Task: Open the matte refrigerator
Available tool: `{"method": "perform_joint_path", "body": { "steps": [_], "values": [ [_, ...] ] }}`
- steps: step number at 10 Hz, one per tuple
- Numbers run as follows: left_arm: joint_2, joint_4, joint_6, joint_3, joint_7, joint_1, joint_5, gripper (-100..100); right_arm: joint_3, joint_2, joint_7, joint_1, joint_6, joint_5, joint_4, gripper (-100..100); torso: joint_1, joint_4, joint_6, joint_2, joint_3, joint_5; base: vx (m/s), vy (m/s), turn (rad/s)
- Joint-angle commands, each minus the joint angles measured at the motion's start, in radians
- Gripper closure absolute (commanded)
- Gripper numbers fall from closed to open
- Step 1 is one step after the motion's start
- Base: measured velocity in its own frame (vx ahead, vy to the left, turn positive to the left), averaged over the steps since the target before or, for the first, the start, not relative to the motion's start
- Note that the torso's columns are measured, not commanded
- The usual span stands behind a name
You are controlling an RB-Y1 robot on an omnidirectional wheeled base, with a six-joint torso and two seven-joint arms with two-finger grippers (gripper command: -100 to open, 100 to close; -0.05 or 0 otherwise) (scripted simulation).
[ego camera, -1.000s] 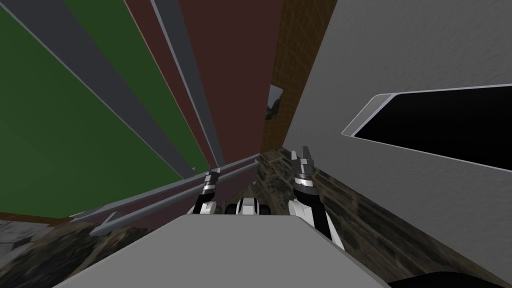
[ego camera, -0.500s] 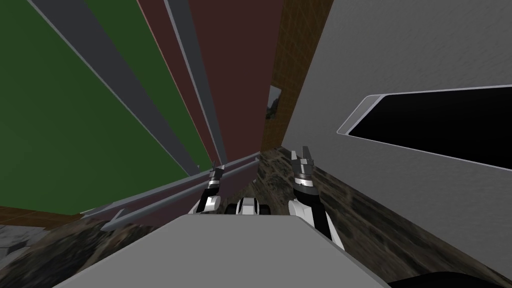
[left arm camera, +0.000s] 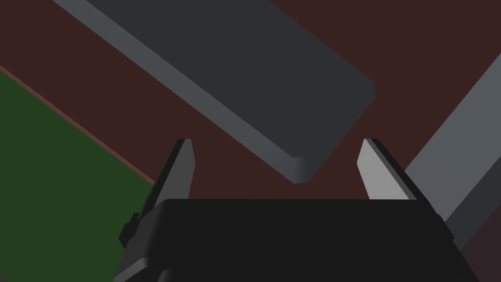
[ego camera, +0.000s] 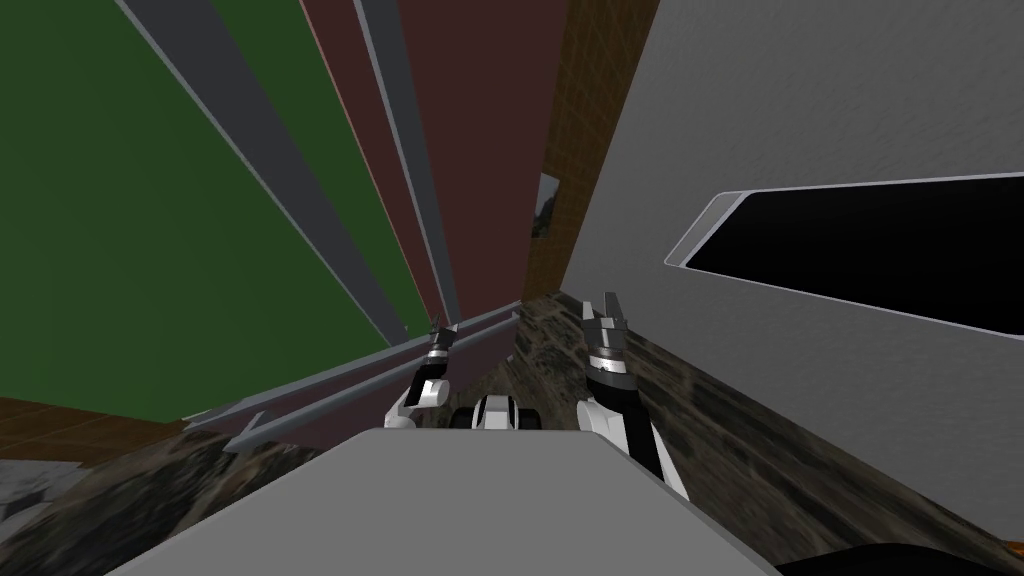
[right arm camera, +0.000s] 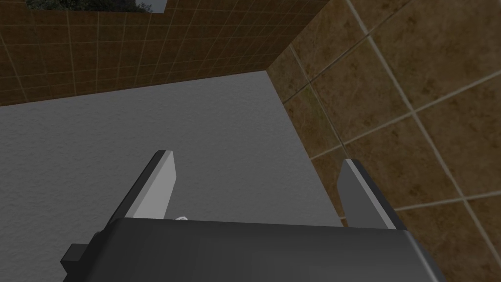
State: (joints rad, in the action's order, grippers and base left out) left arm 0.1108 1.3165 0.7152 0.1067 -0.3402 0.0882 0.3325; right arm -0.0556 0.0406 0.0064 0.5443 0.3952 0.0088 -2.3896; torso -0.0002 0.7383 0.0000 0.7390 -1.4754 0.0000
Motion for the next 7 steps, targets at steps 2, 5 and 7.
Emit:
{"method": "perform_joint_path", "body": {
  "steps": [2, 5, 7],
  "values": [
    [-0.011, 0.003, -0.038, 0.019, -0.033, -0.025, 0.029, -100, 0.000, 0.000, 0.000, 0.000, 0.000, 0.000, 0.000, 0, 0.000, 0.000, 0.000, -0.001, -0.001, 0.000, -0.052, 0.035, -0.033],
    [-0.012, 0.022, -0.079, 0.010, -0.030, -0.045, 0.035, -100, 0.000, 0.000, 0.000, 0.000, 0.000, 0.000, 0.000, 0, -0.001, -0.001, 0.000, -0.005, -0.003, 0.000, 0.027, 0.001, 0.022],
    [-0.013, 0.011, -0.070, 0.014, -0.031, -0.042, 0.033, 100, 0.000, 0.000, 0.000, 0.000, 0.000, 0.000, 0.000, 0, 0.000, 0.001, -0.001, 0.002, 0.001, 0.000, -0.005, -0.001, -0.021]
  ]
}}
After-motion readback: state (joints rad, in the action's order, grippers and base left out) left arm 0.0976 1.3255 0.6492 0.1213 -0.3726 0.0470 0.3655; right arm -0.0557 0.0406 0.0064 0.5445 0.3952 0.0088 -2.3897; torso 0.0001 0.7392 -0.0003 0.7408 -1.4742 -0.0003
